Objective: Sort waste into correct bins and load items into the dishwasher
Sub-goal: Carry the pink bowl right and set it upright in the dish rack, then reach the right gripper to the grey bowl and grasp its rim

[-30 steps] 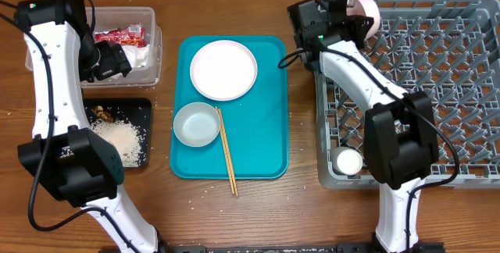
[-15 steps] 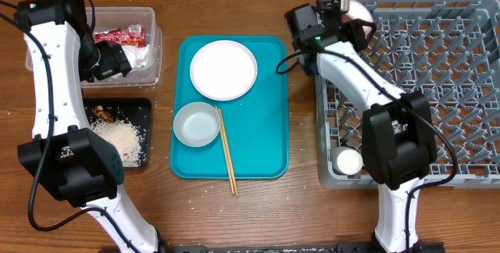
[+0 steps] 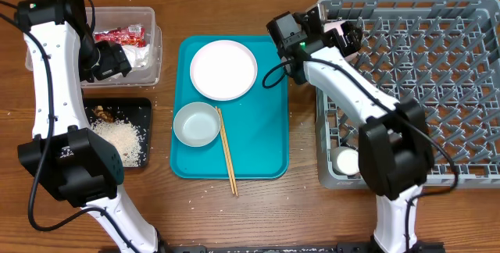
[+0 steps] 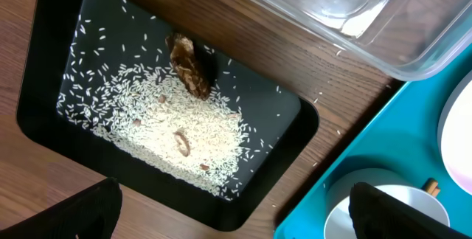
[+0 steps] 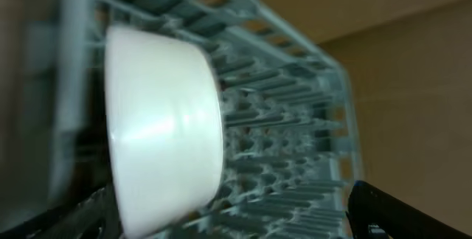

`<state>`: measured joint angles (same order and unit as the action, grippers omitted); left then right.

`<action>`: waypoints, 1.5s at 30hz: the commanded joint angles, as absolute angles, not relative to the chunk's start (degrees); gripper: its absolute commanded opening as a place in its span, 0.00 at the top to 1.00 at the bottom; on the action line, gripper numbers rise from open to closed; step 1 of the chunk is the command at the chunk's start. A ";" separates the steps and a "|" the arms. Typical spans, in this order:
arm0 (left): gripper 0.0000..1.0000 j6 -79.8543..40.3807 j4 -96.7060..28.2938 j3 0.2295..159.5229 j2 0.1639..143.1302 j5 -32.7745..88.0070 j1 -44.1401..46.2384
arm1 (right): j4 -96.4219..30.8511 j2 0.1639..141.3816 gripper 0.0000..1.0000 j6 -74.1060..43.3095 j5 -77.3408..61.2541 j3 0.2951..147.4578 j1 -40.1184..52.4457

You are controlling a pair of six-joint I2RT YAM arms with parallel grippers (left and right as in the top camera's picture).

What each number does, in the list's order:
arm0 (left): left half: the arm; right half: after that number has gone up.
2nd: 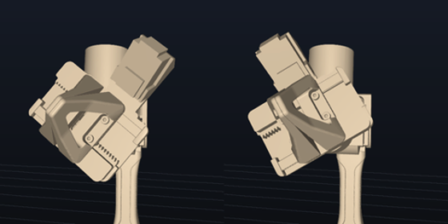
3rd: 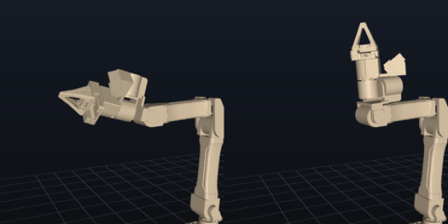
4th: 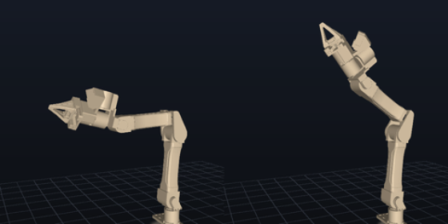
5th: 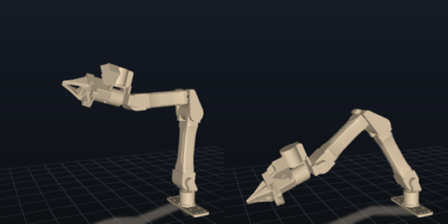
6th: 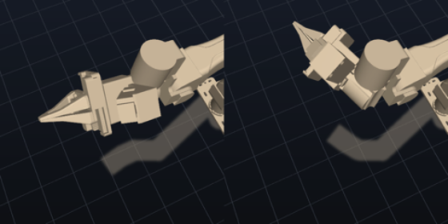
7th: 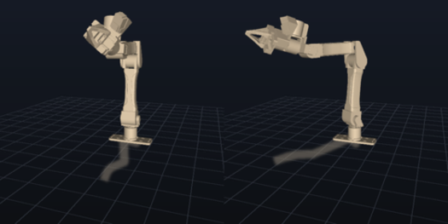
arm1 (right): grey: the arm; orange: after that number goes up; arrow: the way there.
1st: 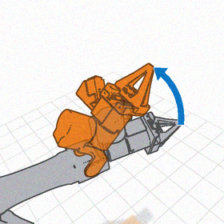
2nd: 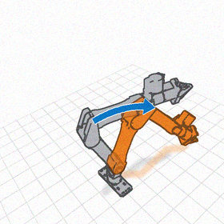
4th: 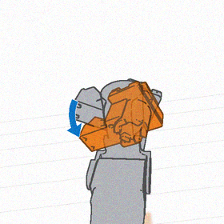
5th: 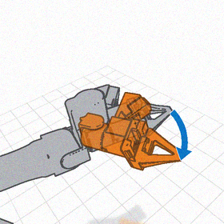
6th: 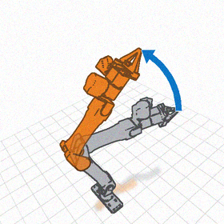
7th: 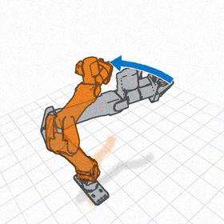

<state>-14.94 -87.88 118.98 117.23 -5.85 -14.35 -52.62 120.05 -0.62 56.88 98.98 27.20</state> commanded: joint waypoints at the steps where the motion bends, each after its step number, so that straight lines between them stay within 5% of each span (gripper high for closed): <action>1: 0.00 -15.90 -87.77 119.35 116.25 -6.39 -14.22 | -57.08 110.34 0.00 -1.98 24.32 103.39 31.09; 6: 0.00 -15.90 -87.77 119.35 116.25 -6.39 -14.22 | -58.30 107.70 0.02 -12.69 -9.56 102.83 34.24; 9: 0.00 -15.90 -87.77 119.35 116.25 -6.39 -14.22 | -55.48 108.16 0.11 -16.75 -16.53 98.70 36.03; 20: 0.00 -15.90 -87.74 119.35 116.25 -6.37 -14.22 | -38.46 112.07 0.35 -23.05 -16.21 83.55 44.21; 37: 0.00 -15.90 -87.77 119.35 116.25 -6.39 -14.22 | -30.81 117.80 0.56 -25.56 -12.05 82.06 44.62; 45: 0.00 -15.90 -87.77 119.35 116.25 -6.39 -14.24 | -28.82 119.48 0.87 -25.56 -11.60 82.24 44.53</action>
<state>-15.09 -87.83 118.98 117.23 -5.87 -14.35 -29.36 119.07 -25.50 -12.40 82.65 44.64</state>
